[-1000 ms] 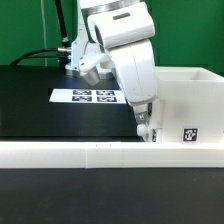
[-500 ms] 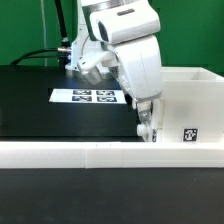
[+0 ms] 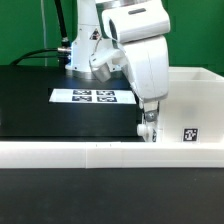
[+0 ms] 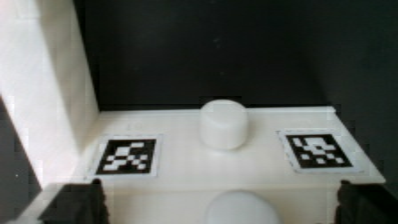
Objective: Assemble drawer
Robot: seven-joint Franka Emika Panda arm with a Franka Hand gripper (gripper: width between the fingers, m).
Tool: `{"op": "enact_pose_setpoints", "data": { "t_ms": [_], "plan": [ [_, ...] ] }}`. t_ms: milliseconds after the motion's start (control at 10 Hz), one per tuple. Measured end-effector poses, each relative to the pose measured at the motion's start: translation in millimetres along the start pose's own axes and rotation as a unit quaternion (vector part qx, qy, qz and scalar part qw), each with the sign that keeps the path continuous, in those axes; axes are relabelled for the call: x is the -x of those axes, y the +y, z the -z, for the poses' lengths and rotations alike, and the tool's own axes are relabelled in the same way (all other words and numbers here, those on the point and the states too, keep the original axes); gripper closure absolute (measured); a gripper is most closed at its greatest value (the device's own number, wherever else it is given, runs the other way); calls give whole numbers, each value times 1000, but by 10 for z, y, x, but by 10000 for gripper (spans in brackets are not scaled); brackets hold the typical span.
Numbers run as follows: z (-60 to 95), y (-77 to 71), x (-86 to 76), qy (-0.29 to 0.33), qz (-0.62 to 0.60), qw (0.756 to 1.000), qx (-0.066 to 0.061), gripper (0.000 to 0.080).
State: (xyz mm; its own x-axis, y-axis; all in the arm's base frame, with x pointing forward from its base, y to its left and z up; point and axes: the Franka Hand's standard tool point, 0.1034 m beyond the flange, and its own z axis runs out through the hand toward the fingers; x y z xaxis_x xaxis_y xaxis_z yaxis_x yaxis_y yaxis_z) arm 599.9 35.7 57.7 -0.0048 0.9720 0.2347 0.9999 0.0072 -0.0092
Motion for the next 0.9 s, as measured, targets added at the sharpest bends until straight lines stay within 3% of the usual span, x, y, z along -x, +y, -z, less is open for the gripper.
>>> {"op": "enact_pose_setpoints", "data": {
  "t_ms": [200,400,700,900],
  "plan": [
    [0,-12,59,1,25,1000,0,151],
    [40,-74,370,1,44,999,0,151],
    [275,-239,722,-13,38,999,8,151],
    [253,-253,716,-12,37,999,6,151]
  ]
}}
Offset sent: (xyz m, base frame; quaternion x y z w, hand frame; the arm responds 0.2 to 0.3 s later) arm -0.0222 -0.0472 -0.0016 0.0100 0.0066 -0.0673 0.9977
